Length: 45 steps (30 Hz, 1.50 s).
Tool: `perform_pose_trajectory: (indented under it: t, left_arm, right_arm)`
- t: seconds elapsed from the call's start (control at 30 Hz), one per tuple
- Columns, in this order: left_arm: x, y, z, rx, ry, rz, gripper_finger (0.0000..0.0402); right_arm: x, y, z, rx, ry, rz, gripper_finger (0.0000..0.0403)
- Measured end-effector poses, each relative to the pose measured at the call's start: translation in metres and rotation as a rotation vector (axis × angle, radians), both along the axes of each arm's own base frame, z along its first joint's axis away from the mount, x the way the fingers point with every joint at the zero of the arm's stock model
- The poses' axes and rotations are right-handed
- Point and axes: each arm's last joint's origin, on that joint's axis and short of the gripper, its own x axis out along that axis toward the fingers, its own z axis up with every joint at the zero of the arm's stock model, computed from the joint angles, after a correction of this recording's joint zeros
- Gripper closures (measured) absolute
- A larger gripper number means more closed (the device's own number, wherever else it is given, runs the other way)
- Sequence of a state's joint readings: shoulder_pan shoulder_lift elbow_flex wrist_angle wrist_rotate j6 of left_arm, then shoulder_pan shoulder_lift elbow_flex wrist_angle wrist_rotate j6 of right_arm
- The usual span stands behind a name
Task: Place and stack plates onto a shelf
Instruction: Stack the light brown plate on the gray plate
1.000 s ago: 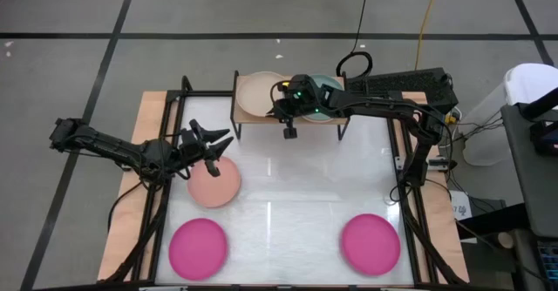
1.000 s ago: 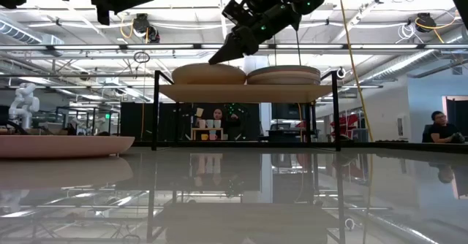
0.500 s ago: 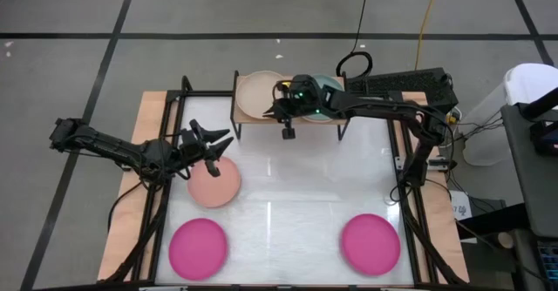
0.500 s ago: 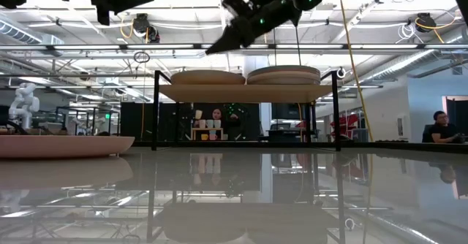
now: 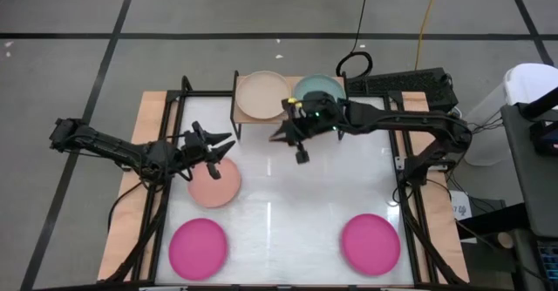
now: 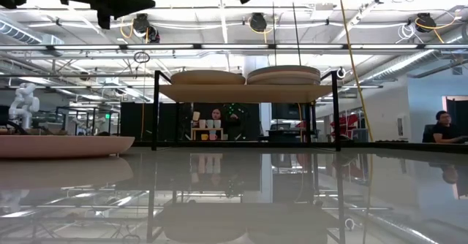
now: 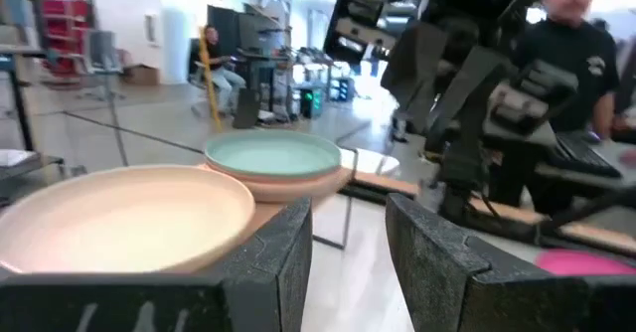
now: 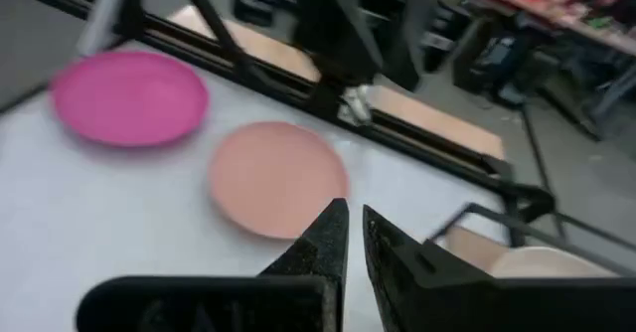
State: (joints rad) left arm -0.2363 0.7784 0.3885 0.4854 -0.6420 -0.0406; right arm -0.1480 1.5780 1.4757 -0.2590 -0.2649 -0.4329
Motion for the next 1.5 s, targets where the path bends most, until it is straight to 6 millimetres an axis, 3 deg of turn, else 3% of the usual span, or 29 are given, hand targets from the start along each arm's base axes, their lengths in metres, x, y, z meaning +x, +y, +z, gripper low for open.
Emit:
perform_pose_trajectory:
  t: [0.2, 0.33, 0.47, 0.6, 0.73, 0.93, 1.17, 1.4, 1.5]
  left_arm:
    - [0.001, -0.001, -0.004, -0.003, 0.041, -0.023, 0.0266]
    - [0.001, -0.001, -0.006, -0.003, 0.055, -0.021, 0.0266]
    - [0.001, -0.001, -0.011, 0.005, 0.103, -0.038, 0.0266]
    - [0.001, -0.003, -0.017, 0.007, 0.166, -0.098, 0.0266]
    - [0.000, -0.004, -0.025, -0.049, 0.225, -0.125, 0.0266]
    - [0.010, -0.013, -0.014, -0.138, 0.254, -0.233, 0.0266]
    - [0.039, -0.020, -0.010, -0.252, 0.533, -0.086, 0.0266]
    - [0.066, -0.032, -0.043, -0.448, 0.997, 0.008, 0.0266]
    - [0.075, -0.037, -0.061, -0.582, 1.096, 0.027, 0.0266]
  right_arm:
    - [-0.008, 0.037, -0.005, 0.082, 0.109, 0.059, 0.0382]
    - [-0.009, 0.061, -0.028, 0.085, 0.170, 0.100, 0.0382]
    - [-0.020, 0.092, -0.058, -0.052, 0.250, -0.024, 0.0382]
    - [-0.036, 0.127, -0.078, -0.159, 0.216, -0.106, 0.0382]
    - [-0.056, 0.150, -0.084, -0.139, 0.114, -0.054, 0.0382]
    - [-0.093, 0.149, -0.071, -0.132, -0.072, -0.150, 0.0383]
    - [-0.133, 0.136, -0.060, -0.021, -0.250, -0.177, 0.0383]
    - [-0.158, 0.125, -0.069, 0.037, -0.427, -0.175, 0.0383]
    - [-0.164, 0.122, -0.072, 0.057, -0.465, -0.177, 0.0383]
